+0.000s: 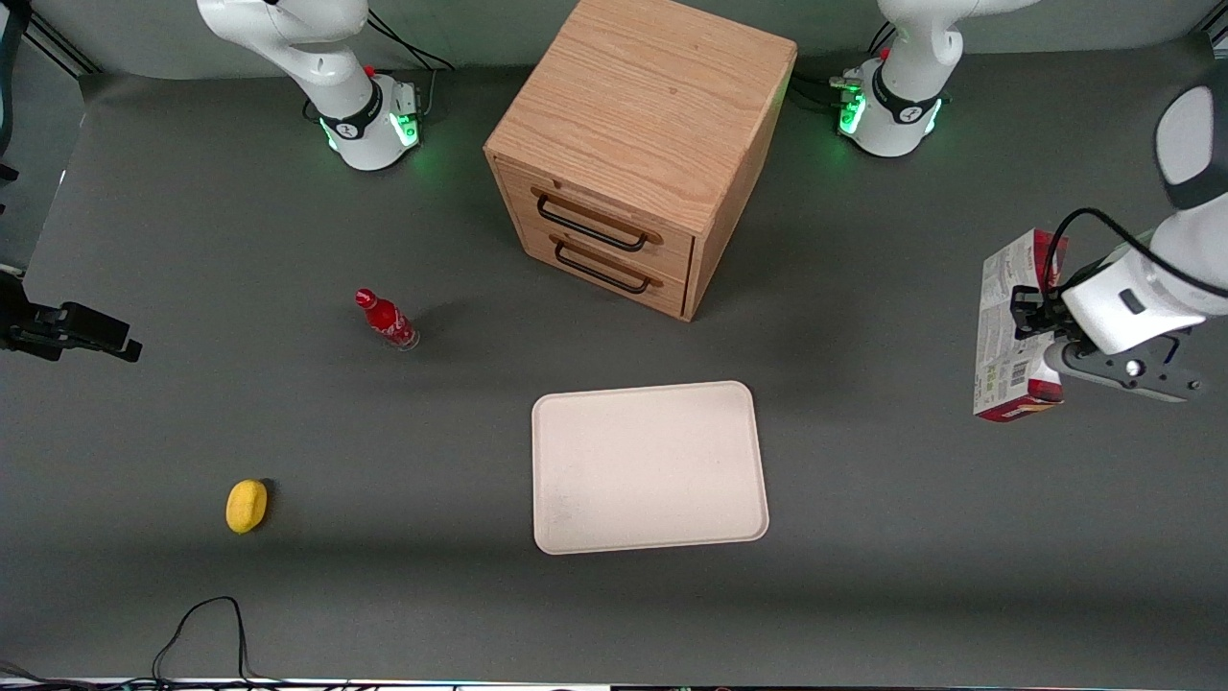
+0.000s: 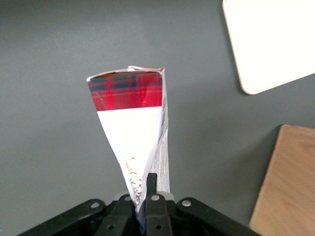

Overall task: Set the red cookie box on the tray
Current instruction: 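Lift the cookie box and carry it toward the white tray, then lower the held cookie box onto the tray's edge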

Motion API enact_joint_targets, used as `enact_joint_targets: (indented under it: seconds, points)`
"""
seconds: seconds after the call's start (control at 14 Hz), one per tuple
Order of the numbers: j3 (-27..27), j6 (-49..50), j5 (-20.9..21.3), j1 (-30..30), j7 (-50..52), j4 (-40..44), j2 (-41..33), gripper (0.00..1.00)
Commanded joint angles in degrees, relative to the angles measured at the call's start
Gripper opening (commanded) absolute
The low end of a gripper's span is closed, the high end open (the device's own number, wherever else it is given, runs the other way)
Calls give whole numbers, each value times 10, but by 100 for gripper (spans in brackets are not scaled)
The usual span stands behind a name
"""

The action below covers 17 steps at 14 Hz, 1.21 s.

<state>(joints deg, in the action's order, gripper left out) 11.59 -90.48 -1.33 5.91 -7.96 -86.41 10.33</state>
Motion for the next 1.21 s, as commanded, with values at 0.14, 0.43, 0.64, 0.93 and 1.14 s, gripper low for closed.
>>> enact_joint_targets:
  seconds: [0.14, 0.43, 0.64, 0.93, 1.14]
  points:
    - [6, 49, -24, -69, 172, 189, 119, 0]
    - [22, 13, -20, -142, 313, 301, 230, 0]
    - [20, -53, 4, -183, 327, 302, 286, 0]
    - [16, -130, 69, -226, 348, 295, 362, 0]
    - [17, -180, 106, -244, 389, 266, 401, 0]
